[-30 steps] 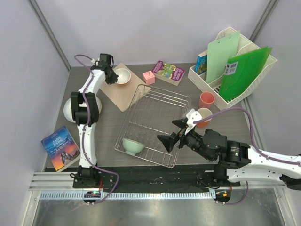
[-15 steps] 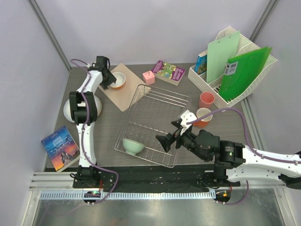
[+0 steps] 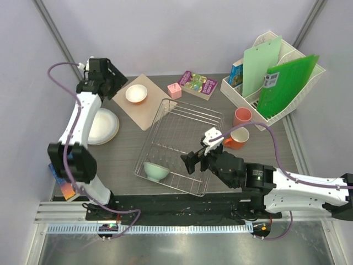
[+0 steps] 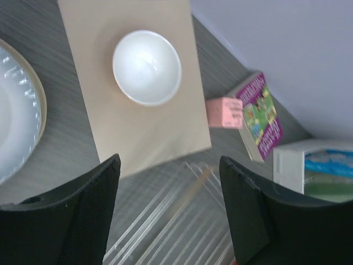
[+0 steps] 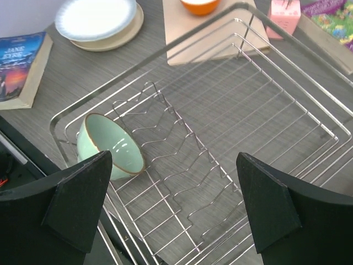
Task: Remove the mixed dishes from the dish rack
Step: Place the bowl at the center of the board, then pick up the bowl from the dish rack.
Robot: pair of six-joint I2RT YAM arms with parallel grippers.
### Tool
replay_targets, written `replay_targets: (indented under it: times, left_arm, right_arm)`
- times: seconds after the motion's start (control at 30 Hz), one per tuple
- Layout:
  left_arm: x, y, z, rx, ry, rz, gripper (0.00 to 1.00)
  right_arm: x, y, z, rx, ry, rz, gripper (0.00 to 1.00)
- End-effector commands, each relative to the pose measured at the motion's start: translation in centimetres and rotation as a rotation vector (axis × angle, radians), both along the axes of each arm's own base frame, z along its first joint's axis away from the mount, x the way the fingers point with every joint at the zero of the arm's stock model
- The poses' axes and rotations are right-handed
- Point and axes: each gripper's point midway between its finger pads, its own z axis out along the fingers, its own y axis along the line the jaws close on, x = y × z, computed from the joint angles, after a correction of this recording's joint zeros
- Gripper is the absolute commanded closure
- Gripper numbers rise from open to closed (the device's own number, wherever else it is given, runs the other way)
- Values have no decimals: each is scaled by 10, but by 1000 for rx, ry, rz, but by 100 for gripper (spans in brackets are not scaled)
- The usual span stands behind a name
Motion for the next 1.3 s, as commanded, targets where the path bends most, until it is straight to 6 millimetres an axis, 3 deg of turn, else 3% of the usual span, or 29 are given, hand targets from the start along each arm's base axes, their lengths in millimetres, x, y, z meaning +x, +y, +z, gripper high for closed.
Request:
replay_targets:
  times: [0.0, 0.03, 0.07, 0.1, 0.13, 0.17, 0.2, 0.23, 0.27, 0.33, 0.37, 0.5, 0.7, 0.87, 1.27]
  left_arm:
    - [-66, -55, 25, 88, -65, -106, 28]
    - [-90, -59, 17, 119, -42, -118, 28]
    - [-104, -64, 9, 141, -20, -130, 29]
    - [-118, -78, 1, 125, -5, -152, 29]
    - [-135, -79, -24, 123, 45, -168, 29]
    - [-145, -81, -15, 87, -1, -178, 29]
    - [-159, -81, -34, 64, 30, -188, 29]
    - [-165, -80, -33, 48, 10, -189, 29]
    - [-173, -77, -17, 24, -57, -186, 29]
    - [-184, -69, -19, 30, -75, -172, 29]
    - [-192, -63, -7, 24, -113, -165, 29]
    - [-211, -47, 0, 67, -121, -149, 28]
    - [-228, -39, -7, 82, -113, -154, 28]
    - [-234, -37, -23, 86, -85, -155, 28]
    - [-245, -27, -29, 109, -85, -138, 27]
  right_arm:
    - [15, 16, 2, 112, 146, -26, 0]
    - [39, 6, -3, 139, 202, -77, 0]
    - [44, 11, -5, 160, 254, -44, 0]
    - [31, 30, -11, 183, 353, 108, 0]
    - [33, 33, -13, 192, 376, 145, 0]
    - [28, 39, -11, 198, 387, 213, 3]
    - [20, 47, -7, 188, 361, 302, 4]
    - [14, 53, -3, 191, 347, 363, 5]
    - [8, 56, -3, 180, 332, 414, 8]
    - [-3, 63, 2, 153, 298, 521, 13]
    - [-8, 65, 3, 140, 287, 562, 14]
    - [-35, 72, 5, 110, 228, 734, 16]
    - [-50, 95, -32, 31, 296, 834, 18]
    - [-44, 119, -59, -5, 317, 840, 20]
    - [-20, 142, -64, 13, 263, 793, 20]
